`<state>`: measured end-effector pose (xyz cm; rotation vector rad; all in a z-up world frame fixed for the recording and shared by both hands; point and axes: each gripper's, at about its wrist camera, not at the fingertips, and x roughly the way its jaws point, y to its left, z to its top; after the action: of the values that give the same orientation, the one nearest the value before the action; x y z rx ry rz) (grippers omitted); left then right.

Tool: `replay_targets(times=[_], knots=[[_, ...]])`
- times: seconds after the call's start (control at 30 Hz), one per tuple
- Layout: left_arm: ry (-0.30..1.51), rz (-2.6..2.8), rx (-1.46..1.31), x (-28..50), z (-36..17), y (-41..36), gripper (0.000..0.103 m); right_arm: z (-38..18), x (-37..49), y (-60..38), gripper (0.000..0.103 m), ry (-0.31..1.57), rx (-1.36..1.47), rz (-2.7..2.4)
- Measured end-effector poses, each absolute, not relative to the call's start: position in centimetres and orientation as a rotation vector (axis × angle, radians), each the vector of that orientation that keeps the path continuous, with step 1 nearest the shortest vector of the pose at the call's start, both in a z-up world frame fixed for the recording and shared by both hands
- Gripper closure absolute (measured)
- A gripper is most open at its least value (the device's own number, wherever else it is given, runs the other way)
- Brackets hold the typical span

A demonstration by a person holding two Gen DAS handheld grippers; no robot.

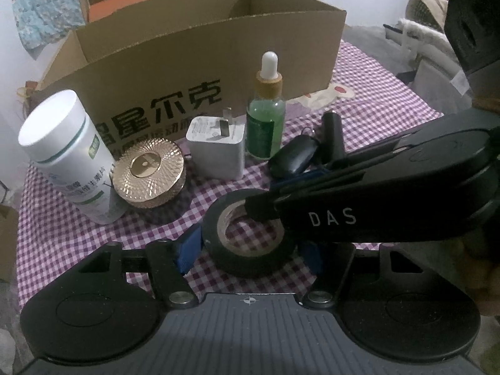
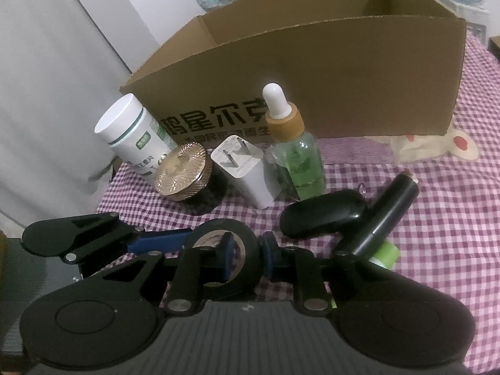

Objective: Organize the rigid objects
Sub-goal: 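Lift the black tape roll with the right tool over the box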

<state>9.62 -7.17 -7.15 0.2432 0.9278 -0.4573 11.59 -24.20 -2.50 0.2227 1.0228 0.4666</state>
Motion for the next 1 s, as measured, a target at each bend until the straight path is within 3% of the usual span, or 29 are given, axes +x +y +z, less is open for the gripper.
replay_targets(times=[0.57,1.0], knots=[[0.806,-0.423,0.228,6.9,-3.3,-6.4,0.037,1.0,9.5,-24.0,0.082,0.951,0.203,0.480],[0.594,-0.369,0.227,5.7,4.8,-5.1,0.037,10.1,7.8,-21.8,0.082,0.717,0.086,0.533]])
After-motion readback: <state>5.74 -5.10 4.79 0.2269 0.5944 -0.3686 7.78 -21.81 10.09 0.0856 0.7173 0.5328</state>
